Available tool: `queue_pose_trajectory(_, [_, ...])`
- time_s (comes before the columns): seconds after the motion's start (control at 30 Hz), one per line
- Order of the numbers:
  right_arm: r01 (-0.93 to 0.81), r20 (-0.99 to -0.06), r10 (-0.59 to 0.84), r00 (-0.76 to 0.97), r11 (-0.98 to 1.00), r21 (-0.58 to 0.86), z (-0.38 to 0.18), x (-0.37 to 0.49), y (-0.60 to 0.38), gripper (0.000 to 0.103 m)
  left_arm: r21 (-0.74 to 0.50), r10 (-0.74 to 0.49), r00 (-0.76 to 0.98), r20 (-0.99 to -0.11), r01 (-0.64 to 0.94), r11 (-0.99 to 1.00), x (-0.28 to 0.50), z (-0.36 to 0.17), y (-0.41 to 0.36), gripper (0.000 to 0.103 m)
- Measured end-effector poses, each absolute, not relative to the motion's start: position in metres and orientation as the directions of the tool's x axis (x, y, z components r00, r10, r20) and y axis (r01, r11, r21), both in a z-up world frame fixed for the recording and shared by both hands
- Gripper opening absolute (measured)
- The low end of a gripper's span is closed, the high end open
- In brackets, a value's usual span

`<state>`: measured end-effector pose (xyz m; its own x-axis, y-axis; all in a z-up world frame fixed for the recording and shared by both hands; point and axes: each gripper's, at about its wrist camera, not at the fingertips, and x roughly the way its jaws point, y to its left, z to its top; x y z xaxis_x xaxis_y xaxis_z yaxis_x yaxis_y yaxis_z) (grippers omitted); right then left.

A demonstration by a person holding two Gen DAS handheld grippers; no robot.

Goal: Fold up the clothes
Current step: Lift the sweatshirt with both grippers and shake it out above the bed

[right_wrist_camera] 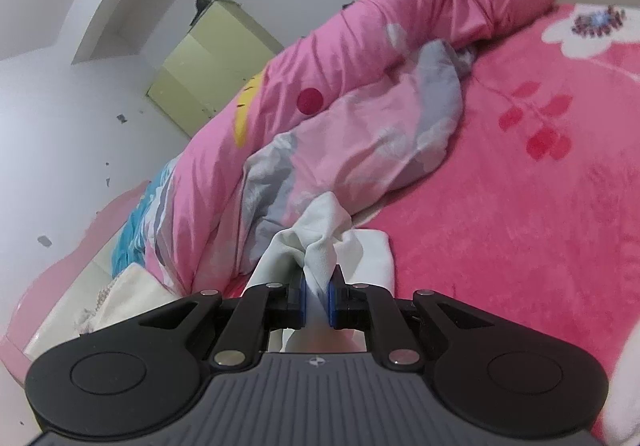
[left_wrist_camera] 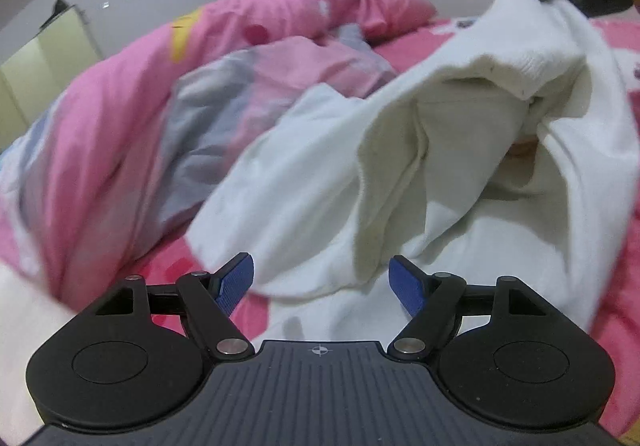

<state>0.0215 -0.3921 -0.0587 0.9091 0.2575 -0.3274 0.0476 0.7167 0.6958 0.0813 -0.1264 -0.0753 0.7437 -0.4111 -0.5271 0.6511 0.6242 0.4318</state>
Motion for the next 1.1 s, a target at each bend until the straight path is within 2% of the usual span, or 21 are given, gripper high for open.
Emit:
queue_pose_trajectory(0.07, [0.048,-0.327,0.264,0.908,0.709,0.704,-0.064,0.023,-0.394,0.011,0.44,-0.409,0.742,-0.532,0.654,0.616,0.09,-0.083,-0.134,0.071])
queue_pose_trajectory(0.13, [0.048,-0.327,0.265,0.907,0.706,0.707,-0.066,0.024,-0.396,0.011,0.433,-0.404,0.737,-0.542,0.657,0.618,0.099,-0.086,-0.138,0.058])
queue_pose_trajectory(0.27, [0.041,-0.321,0.271,0.907,0.704,0.709,-0.07,0.025,-0.395,0.011,0.342,-0.411,0.708,-0.574,0.663,0.666,0.112,-0.084,-0.137,0.017])
queue_pose_trajectory(0.3, [0.036,-0.319,0.27,0.908,0.71,0.703,-0.07,0.024,-0.394,0.011,0.342,-0.406,0.719,-0.564,0.651,0.678,0.111,-0.083,-0.136,0.011])
queue_pose_trajectory(0.4, [0.021,-0.315,0.259,0.913,0.742,0.67,-0.065,0.022,-0.385,0.011,0.354,-0.398,0.761,-0.512,0.609,0.71,0.105,-0.075,-0.131,0.007])
queue_pose_trajectory(0.57, [-0.014,-0.286,0.239,0.928,0.79,0.613,-0.045,0.013,-0.369,0.011,0.368,-0.389,0.851,-0.352,0.508,0.778,0.08,-0.039,-0.113,0.005])
queue_pose_trajectory(0.67, [-0.048,-0.25,0.234,0.939,0.812,0.582,-0.027,0.002,-0.358,0.011,0.328,-0.397,0.88,-0.261,0.468,0.821,0.059,-0.009,-0.097,0.004])
queue_pose_trajectory(0.87, [-0.11,-0.19,0.24,0.952,0.848,0.519,0.006,-0.021,-0.335,0.011,0.299,-0.433,0.896,-0.1,0.442,0.846,0.006,0.044,-0.077,0.004])
queue_pose_trajectory(1.1, [-0.155,-0.129,0.24,0.962,0.871,0.467,0.041,-0.052,-0.32,0.011,0.278,-0.456,0.889,0.036,0.43,0.859,-0.042,0.08,-0.065,0.004])
